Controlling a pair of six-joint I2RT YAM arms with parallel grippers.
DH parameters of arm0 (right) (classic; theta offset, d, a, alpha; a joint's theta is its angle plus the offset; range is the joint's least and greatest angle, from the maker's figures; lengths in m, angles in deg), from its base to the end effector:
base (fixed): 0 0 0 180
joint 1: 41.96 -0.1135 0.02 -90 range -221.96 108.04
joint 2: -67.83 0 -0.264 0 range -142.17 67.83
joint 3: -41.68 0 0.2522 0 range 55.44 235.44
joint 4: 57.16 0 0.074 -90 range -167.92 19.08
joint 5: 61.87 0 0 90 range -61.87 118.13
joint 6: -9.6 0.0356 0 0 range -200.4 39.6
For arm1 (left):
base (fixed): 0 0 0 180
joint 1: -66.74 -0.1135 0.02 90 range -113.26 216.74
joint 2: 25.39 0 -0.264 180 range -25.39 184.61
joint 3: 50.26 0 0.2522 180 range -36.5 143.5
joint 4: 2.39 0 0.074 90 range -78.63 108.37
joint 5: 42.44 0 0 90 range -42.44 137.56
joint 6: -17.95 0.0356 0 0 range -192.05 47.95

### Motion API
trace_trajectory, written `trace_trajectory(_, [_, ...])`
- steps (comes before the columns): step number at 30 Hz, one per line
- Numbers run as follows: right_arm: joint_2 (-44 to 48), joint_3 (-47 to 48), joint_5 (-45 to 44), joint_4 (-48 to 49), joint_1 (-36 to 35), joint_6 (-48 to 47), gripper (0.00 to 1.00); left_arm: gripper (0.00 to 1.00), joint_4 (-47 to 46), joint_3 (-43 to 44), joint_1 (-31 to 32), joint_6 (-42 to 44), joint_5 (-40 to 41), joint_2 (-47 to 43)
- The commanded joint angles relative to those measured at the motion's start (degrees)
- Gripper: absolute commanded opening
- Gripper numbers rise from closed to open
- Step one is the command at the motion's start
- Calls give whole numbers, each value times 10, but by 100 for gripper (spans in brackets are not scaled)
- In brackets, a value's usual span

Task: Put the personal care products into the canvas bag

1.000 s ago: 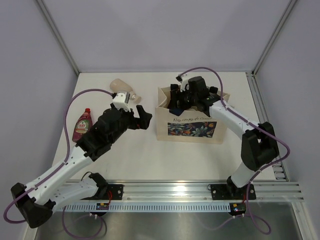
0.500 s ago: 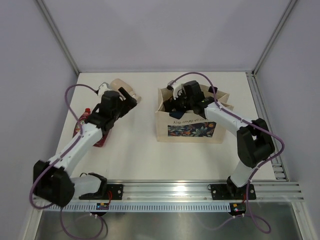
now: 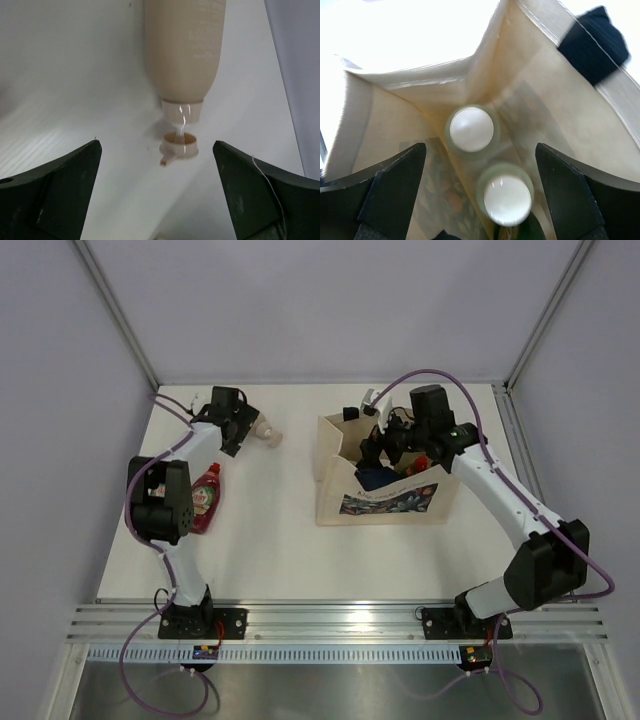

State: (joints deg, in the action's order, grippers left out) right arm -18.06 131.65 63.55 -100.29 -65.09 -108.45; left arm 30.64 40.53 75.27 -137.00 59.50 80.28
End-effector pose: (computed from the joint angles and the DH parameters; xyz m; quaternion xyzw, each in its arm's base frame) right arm 0.2978 0.1496 0.3299 -0.4895 0.7191 0.2568 0.4211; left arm 0.4046 -0.0532 0.2222 -0.4717 0.8003 -0.1359 0.3443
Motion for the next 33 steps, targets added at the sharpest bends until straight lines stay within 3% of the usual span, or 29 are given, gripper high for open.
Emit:
trace_trajectory(1, [75, -20, 50, -51, 21, -43, 99, 99, -60, 78, -6, 2, 12, 55])
trace_trajectory(9, [158, -76, 97, -58, 59, -13, 100, 99, -34, 186, -20, -25, 11, 181])
trace_trajectory(16, [185, -91, 109, -76, 60, -15, 99, 99, 18, 261, -24, -31, 62, 235])
trace_trajectory(20, [203, -102, 111, -63, 61, 5, 99, 99, 121, 332, -27, -37, 86, 277])
trace_trajectory(25, [219, -97, 107, -49, 60, 28, 99, 97, 261, 493, -28, -37, 53, 359])
trace_trajectory(28, [220, -81, 112, -42, 61, 44, 99, 86, 311, 533, -28, -34, 24, 405])
trace_trajectory(29, [222, -79, 112, -33, 61, 50, 100, 74, 313, 527, -28, -33, 20, 406])
trace_trajectory(32, [227, -69, 120, -27, 62, 62, 99, 64, 318, 511, -28, -9, 14, 404])
trace_trajectory(33, [230, -68, 122, -27, 63, 66, 100, 53, 321, 509, -29, 3, 12, 401])
